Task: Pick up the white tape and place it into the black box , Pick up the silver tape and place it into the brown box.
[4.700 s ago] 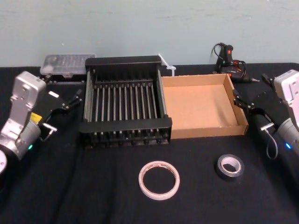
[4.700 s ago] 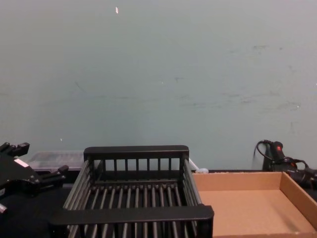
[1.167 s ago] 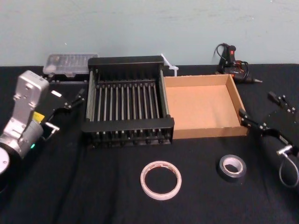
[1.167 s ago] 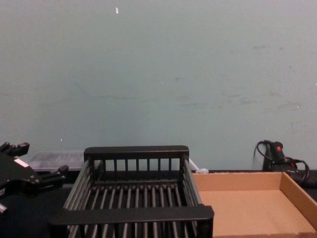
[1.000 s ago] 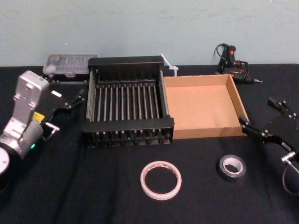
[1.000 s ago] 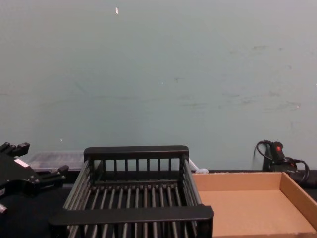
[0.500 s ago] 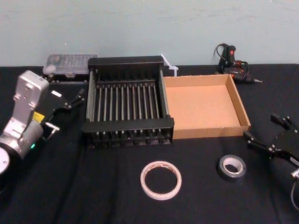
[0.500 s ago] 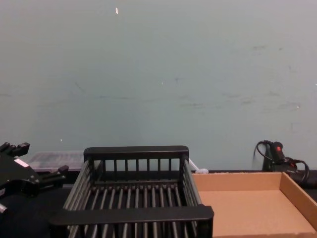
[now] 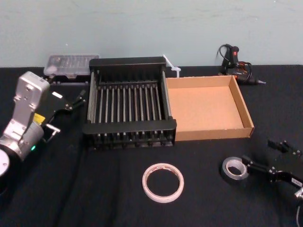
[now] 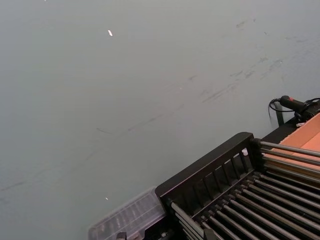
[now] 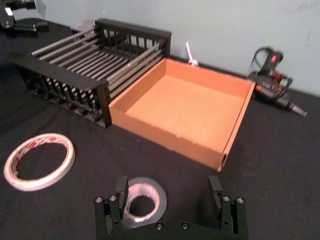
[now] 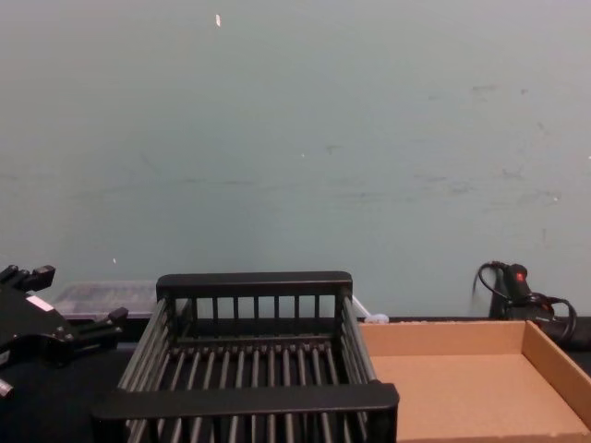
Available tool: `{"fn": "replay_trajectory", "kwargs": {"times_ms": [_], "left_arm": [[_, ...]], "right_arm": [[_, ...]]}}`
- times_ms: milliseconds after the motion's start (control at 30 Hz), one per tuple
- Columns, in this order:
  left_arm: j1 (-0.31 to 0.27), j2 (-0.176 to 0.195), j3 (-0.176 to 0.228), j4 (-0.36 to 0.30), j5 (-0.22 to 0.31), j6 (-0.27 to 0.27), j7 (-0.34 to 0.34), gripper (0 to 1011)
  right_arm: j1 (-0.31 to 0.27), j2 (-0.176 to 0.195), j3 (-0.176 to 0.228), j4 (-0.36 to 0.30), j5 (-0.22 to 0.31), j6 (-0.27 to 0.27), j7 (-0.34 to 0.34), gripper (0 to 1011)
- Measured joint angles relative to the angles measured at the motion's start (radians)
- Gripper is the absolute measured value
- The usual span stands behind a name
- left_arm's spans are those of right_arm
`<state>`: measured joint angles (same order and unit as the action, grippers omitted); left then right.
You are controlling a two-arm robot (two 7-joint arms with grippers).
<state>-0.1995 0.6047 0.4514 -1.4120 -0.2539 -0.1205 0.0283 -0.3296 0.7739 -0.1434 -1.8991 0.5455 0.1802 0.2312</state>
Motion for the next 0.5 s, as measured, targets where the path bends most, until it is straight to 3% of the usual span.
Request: {"fn": "replay_trajectory", "kwargs": {"times_ms": [267, 500], "left_arm": [[0.0, 0.0, 0.0, 0.0, 0.0, 0.0, 0.0, 1001], [0.0, 0.0, 0.0, 0.0, 0.0, 0.0, 0.0, 1001]], "right_arm": [[0.006, -0.02, 0.001, 0.016, 0.015, 0.083, 0.014, 1002], [0.021, -0.042, 0.0, 0.04, 0.015, 0.115, 0.024, 1002]]}}
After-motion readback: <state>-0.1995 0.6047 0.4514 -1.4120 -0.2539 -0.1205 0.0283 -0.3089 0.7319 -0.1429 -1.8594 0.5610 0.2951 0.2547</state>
